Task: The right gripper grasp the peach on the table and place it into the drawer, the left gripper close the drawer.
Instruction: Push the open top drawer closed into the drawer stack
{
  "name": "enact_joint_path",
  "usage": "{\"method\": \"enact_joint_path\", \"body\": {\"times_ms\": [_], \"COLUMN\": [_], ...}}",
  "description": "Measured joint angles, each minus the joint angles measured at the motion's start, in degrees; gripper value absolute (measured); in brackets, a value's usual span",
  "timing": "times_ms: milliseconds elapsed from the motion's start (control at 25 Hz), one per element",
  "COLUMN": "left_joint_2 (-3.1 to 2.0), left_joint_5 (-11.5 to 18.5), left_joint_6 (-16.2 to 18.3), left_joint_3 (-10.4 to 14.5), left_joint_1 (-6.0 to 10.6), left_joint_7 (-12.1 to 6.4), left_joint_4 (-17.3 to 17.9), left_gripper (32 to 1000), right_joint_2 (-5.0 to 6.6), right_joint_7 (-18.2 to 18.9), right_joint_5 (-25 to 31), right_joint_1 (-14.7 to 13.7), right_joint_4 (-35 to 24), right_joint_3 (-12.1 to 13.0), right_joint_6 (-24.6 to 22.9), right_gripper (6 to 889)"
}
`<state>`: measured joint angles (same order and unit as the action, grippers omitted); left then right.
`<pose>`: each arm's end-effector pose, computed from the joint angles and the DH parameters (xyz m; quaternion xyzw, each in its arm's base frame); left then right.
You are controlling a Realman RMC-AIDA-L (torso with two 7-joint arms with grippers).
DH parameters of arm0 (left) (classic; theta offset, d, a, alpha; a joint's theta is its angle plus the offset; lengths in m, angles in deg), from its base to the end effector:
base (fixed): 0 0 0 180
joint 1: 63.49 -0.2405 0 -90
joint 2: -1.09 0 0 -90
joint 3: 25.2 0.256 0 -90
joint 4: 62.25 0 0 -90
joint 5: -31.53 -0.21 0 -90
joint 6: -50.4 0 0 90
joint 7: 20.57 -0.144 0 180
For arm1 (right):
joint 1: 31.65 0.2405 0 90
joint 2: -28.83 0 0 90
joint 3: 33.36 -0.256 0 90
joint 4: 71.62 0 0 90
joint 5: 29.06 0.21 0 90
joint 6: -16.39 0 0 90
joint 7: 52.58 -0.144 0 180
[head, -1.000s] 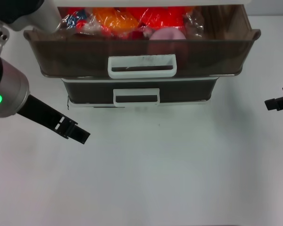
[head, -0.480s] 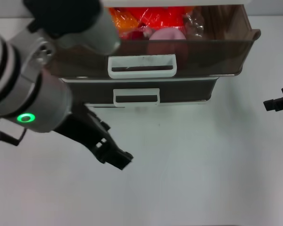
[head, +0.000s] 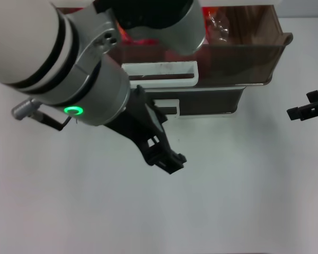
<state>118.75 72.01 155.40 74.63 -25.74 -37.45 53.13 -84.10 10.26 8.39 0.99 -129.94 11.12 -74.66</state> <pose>-0.0370 0.2602 0.0024 -0.9743 -0.1011 0.1546 0.1285 0.2879 0.3554 0.0805 -0.9053 0.3851 -0.0388 0.1748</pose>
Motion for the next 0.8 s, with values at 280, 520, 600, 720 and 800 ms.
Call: {"method": "enact_joint_path", "body": {"times_ms": [280, 520, 600, 720, 800], "left_joint_2": [0.17, 0.20, 0.20, 0.09, 0.02], "left_joint_5": [2.3, 2.7, 2.6, 2.3, 2.0], "left_joint_6": [-3.7, -7.4, -8.3, -9.5, -10.3], "left_joint_3": [1.4, 3.0, 3.0, 2.5, 2.2], "left_joint_1": [2.37, 3.91, 4.30, 4.72, 4.85], "left_joint_7": [-2.52, -4.78, -5.75, -7.06, -8.43], "left_joint_4": [-4.3, -8.8, -9.9, -12.1, -13.2], "left_gripper": [797, 796, 796, 796, 796], "right_joint_2": [-0.19, -0.72, -0.81, -1.05, -1.18], "right_joint_7": [0.0, 0.1, 0.1, 0.1, 0.1], "right_joint_5": [0.0, 0.0, 0.0, 0.0, 0.2], "right_joint_1": [0.1, 0.1, 0.1, 0.1, 0.0], "right_joint_4": [0.1, 0.1, 0.1, 0.1, 0.1], "right_joint_3": [0.0, 0.2, 0.5, 0.8, 0.8], "right_joint_6": [0.4, 0.4, 0.4, 0.6, 1.1], "right_gripper": [870, 870, 870, 870, 870]}}
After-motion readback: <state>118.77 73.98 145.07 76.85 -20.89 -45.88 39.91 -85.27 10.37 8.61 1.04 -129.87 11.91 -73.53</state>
